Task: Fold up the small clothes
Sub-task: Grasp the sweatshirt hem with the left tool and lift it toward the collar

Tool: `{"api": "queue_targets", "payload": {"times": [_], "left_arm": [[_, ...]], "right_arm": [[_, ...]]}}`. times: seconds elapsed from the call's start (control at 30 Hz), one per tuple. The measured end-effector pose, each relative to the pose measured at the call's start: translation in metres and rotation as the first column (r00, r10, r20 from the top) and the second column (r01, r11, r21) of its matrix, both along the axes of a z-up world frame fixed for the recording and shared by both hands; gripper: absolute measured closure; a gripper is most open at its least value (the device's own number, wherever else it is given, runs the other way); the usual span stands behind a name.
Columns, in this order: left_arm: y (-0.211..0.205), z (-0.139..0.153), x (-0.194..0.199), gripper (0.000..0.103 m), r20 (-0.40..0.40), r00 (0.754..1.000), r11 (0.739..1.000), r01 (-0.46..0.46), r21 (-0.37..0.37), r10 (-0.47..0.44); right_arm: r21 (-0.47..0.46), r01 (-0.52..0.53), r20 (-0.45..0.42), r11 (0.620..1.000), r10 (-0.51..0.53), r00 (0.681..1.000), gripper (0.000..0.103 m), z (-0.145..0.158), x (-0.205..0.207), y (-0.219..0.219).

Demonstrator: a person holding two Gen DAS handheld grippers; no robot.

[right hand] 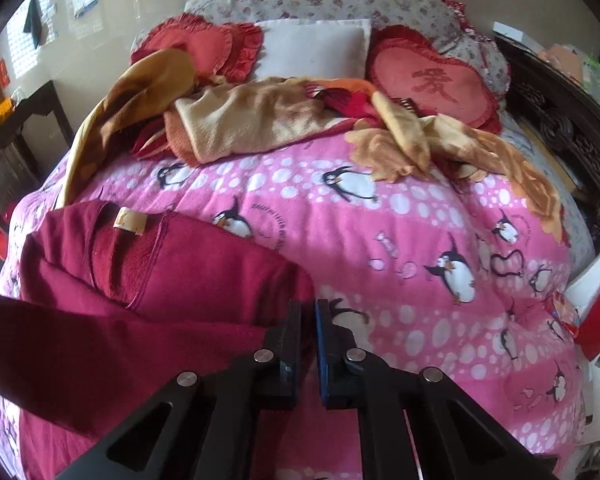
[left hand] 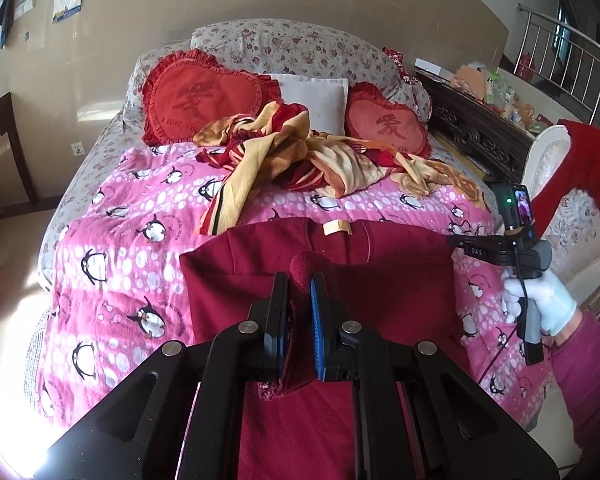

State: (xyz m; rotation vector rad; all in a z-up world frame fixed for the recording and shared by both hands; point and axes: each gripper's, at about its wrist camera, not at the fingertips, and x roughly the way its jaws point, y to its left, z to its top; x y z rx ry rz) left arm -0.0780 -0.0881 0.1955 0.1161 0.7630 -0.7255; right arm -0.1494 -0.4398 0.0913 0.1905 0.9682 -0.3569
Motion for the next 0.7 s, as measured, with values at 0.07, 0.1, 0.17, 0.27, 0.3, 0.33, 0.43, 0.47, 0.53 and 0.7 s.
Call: {"api": "queue_targets", "payload": {"times": [0.07,0.1,0.17,0.27,0.3,0.33,0.43,0.47,0.53,0.7], "left_arm": [[-0.005,-0.010,0.014,0.094,-0.014,1.000,1.000,-0.015,0.025,0.015],[-0.008,-0.018,0.022,0.094,-0.037,0.999,0.999,-0.021,0.038,0.022],[-0.013,-0.038,0.039,0.094,-0.072,0.996,0.997,-0.044,0.065,0.049],[-0.015,-0.067,0.058,0.094,-0.103,0.990,0.990,-0.083,0.113,0.095],[-0.014,-0.075,0.064,0.094,-0.119,0.987,0.988,-0.091,0.122,0.105],[-0.013,-0.083,0.068,0.094,-0.129,0.984,0.986,-0.105,0.129,0.122],[-0.008,-0.097,0.079,0.094,-0.153,0.976,0.982,-0.131,0.139,0.152],[-0.007,-0.100,0.081,0.094,-0.159,0.975,0.981,-0.136,0.140,0.158],[-0.006,-0.105,0.084,0.094,-0.171,0.971,0.979,-0.143,0.143,0.166],[-0.004,-0.101,0.085,0.094,-0.183,0.969,0.982,-0.143,0.125,0.164]], "right_arm": [[0.022,0.043,0.002,0.999,-0.043,0.999,0.101,-0.001,-0.008,-0.013],[0.005,0.065,-0.003,0.998,-0.065,0.998,0.103,-0.002,-0.010,-0.018],[-0.015,0.106,0.002,0.994,-0.106,0.994,0.103,-0.004,-0.016,-0.027],[0.145,0.115,0.063,0.983,-0.126,0.990,0.103,-0.002,-0.024,-0.037],[0.181,0.103,0.075,0.978,-0.118,0.990,0.101,0.000,-0.028,-0.036],[0.201,0.078,0.086,0.977,-0.097,0.992,0.098,0.002,-0.032,-0.032],[0.233,-0.013,0.110,0.972,-0.014,0.994,0.048,0.000,-0.045,-0.009],[0.242,-0.025,0.110,0.970,-0.002,0.994,0.035,-0.006,-0.047,-0.001],[0.276,-0.055,0.089,0.960,0.031,0.996,0.035,-0.022,-0.045,0.014],[0.325,-0.036,0.051,0.945,0.020,0.998,0.092,-0.055,-0.042,0.018]]}}
